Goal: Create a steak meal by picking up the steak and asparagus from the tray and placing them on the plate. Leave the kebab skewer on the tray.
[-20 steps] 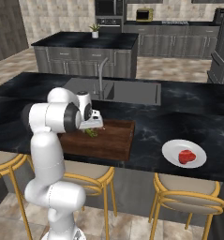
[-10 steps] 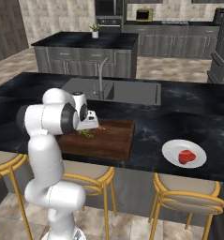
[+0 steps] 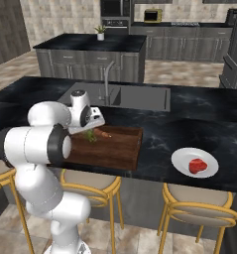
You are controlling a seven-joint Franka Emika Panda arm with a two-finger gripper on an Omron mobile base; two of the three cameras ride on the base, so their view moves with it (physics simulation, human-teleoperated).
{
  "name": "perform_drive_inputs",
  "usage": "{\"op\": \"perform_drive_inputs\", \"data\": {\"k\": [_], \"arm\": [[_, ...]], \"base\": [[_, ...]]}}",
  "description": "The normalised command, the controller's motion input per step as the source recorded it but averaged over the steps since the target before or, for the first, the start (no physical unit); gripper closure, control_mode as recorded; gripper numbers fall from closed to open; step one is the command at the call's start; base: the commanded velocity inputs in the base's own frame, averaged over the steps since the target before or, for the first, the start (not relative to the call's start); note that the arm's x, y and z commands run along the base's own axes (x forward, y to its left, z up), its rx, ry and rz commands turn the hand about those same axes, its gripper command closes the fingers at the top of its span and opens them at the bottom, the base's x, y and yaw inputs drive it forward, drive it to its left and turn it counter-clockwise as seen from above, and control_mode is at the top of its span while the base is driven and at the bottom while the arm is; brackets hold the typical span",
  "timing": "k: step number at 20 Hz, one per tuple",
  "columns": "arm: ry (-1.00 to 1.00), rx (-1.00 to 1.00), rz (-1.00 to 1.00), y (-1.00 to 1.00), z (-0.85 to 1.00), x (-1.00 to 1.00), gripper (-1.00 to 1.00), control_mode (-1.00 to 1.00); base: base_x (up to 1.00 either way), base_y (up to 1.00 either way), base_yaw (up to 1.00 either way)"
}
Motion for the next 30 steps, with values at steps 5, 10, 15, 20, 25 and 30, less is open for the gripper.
{"op": "perform_drive_inputs", "data": {"k": [5,10,15,20,25,30], "arm": [[-0.03,0.00,0.00,-0.69,0.60,-0.14,1.00,-1.00],[0.00,0.00,-0.03,-0.96,0.36,0.00,1.00,-1.00],[0.01,0.00,-0.10,-1.00,0.01,0.00,1.00,-1.00],[0.00,0.00,-0.16,-1.00,-0.03,0.00,1.00,-1.00],[0.00,0.00,-0.24,-0.98,-0.13,0.00,1.00,-1.00],[0.00,0.00,-0.28,-0.93,-0.16,0.00,1.00,-1.00]], "base": [[0.00,0.00,0.00],[0.00,0.00,0.00],[0.00,0.00,0.00],[0.00,0.00,0.00],[0.00,0.00,0.00],[0.00,0.00,0.00]]}}
